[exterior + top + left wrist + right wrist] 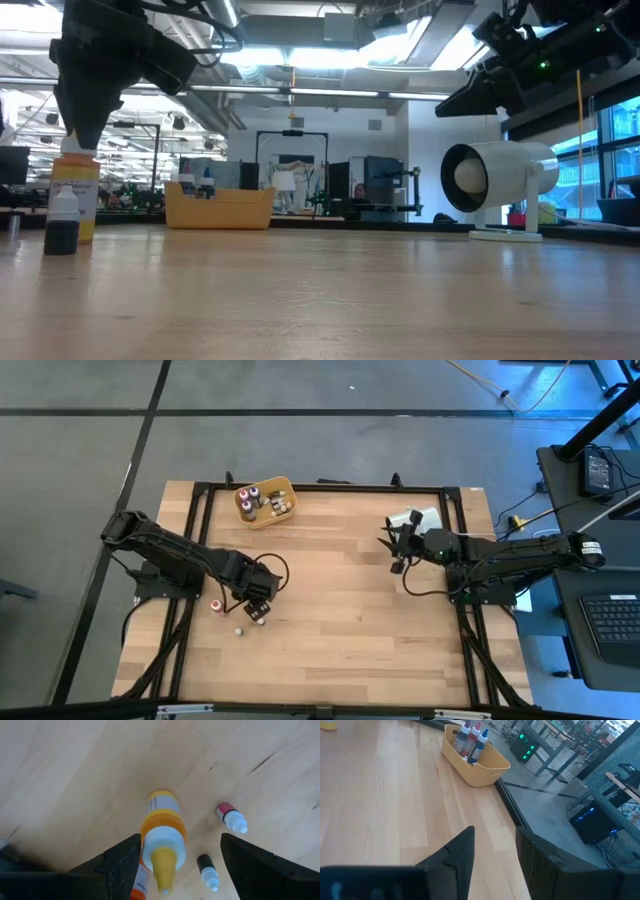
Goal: Pick & Place food coloring
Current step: Put the large yellow food coloring bottle into the yellow bin
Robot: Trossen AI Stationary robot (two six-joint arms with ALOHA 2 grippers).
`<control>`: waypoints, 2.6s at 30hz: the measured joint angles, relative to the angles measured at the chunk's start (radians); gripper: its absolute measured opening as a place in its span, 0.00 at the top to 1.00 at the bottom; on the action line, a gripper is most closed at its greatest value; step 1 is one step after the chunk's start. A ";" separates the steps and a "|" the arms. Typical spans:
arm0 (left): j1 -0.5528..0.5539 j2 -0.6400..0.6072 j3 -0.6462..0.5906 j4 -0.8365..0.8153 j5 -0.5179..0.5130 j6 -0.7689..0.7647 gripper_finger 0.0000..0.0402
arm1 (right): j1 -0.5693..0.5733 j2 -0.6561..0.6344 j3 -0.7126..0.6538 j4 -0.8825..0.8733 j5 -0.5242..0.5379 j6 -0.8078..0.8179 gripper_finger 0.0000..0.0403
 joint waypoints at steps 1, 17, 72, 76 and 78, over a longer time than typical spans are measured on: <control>0.000 0.000 0.000 0.000 -0.002 0.000 0.34 | 0.000 0.000 0.000 0.000 0.000 0.000 0.64; 0.000 0.017 0.000 -0.003 -0.008 0.004 0.56 | 0.000 0.000 0.000 -0.002 -0.001 0.000 0.64; 0.941 0.245 0.465 -0.125 -0.230 0.868 0.71 | 0.000 0.000 0.000 -0.014 0.000 -0.007 0.64; 0.963 0.304 0.464 -0.126 -0.250 0.863 0.71 | 0.000 0.000 0.000 -0.018 0.000 -0.007 0.64; 0.971 0.332 0.464 -0.126 -0.276 0.852 0.71 | 0.000 0.000 0.000 -0.022 0.000 -0.007 0.64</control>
